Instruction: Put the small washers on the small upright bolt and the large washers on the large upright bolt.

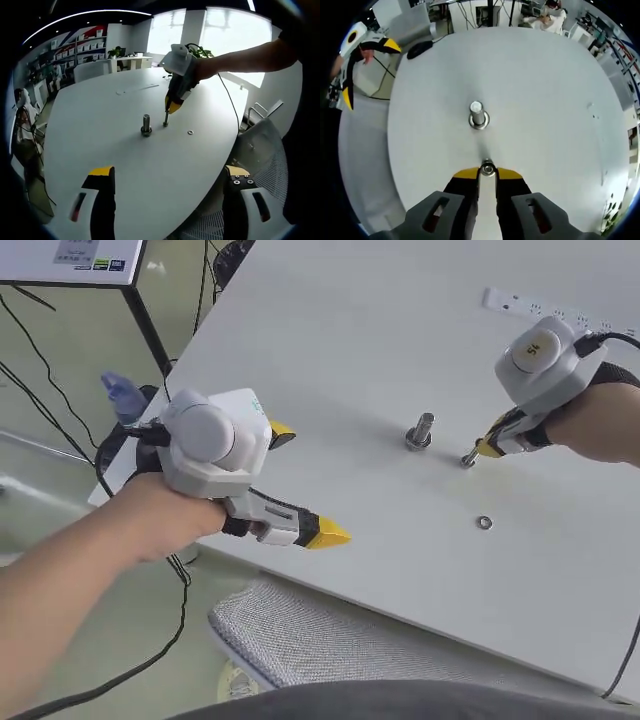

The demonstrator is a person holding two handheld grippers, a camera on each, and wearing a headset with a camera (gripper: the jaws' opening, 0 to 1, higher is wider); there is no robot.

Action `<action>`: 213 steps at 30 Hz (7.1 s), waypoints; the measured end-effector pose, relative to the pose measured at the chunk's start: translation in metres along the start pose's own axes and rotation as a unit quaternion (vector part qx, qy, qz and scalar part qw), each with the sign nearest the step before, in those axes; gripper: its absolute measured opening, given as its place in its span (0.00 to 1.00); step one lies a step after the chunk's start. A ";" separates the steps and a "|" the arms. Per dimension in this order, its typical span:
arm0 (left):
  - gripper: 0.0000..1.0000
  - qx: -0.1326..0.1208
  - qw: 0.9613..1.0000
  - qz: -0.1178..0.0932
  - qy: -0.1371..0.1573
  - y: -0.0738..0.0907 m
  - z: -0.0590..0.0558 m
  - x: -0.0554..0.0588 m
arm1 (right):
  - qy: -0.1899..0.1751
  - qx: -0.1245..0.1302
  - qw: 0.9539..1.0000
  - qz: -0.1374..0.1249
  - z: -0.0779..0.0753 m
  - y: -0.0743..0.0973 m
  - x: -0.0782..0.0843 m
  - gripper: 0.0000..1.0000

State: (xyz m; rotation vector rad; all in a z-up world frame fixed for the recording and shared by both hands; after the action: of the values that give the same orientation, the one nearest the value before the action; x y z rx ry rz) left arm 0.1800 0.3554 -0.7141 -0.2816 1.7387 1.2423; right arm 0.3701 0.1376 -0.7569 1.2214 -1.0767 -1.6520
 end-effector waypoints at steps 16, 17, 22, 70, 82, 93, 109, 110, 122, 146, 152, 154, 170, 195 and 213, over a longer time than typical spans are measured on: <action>0.88 0.005 1.000 0.005 -0.003 -0.003 0.001 -0.001 | 0.008 -0.001 1.000 0.014 -0.003 -0.013 0.003 0.12; 0.88 0.005 1.000 0.004 -0.003 -0.003 0.001 -0.001 | 0.010 -0.001 1.000 0.014 -0.003 -0.014 0.002 0.12; 0.88 0.006 1.000 0.006 -0.002 -0.004 0.003 0.000 | 0.012 -0.001 1.000 0.019 -0.003 -0.022 0.003 0.12; 0.85 0.003 1.000 0.014 0.002 -0.001 0.009 0.003 | 0.027 -0.002 0.999 0.036 -0.001 -0.037 0.011 0.13; 0.84 0.006 1.000 0.012 0.000 -0.003 0.010 -0.001 | 0.033 -0.002 0.999 0.034 0.000 -0.036 0.010 0.14; 0.84 0.005 1.000 0.010 -0.001 -0.001 0.010 -0.001 | 0.036 0.003 0.999 0.028 -0.004 -0.034 0.010 0.23; 0.88 -0.003 1.000 0.001 -0.003 0.001 0.004 -0.009 | 0.039 -0.013 0.999 0.007 0.000 -0.010 0.004 0.31; 0.88 -0.003 1.000 0.001 -0.006 0.001 0.003 -0.010 | 0.041 -0.012 0.999 0.006 0.001 -0.007 0.003 0.31; 0.88 -0.006 1.000 0.000 -0.008 0.004 -0.010 -0.011 | 0.038 -0.012 0.999 -0.017 0.001 0.015 0.003 0.30; 0.89 -0.024 1.000 -0.005 -0.006 0.015 -0.029 -0.012 | 0.051 -0.009 0.999 -0.007 0.045 0.044 0.032 0.29; 0.89 -0.029 1.000 -0.007 0.003 0.019 -0.030 -0.008 | 0.046 -0.009 0.999 -0.004 0.057 0.047 0.043 0.29; 0.89 -0.031 0.999 -0.006 0.003 0.020 -0.029 -0.007 | 0.044 -0.008 0.999 -0.003 0.061 0.049 0.047 0.29; 0.89 -0.027 1.000 -0.008 0.010 0.022 -0.027 -0.004 | 0.023 -0.009 1.000 -0.005 0.077 0.042 0.063 0.29; 0.88 -0.009 1.000 -0.006 -0.002 0.014 -0.030 -0.002 | 0.018 -0.012 1.000 -0.003 0.069 -0.015 0.069 0.29; 0.87 0.000 1.000 0.002 0.002 0.012 -0.039 0.003 | 0.026 -0.005 1.000 0.005 0.067 -0.032 0.073 0.28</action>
State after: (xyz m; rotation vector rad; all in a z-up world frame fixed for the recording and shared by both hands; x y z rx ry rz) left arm 0.1490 0.3294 -0.7082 -0.2814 1.7432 1.2444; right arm 0.2859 0.0913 -0.7967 1.2437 -1.0400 -1.6088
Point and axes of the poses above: the centre of the closed fingertips' face, and the gripper's own axes: y roughly backward along the fingers, z roughly to its left, x roughly out of its underside, the point moved 7 cm from there along y, roughly backward along the fingers, and after that the axes turned 11 degrees about -x, right-handed, at the moved point
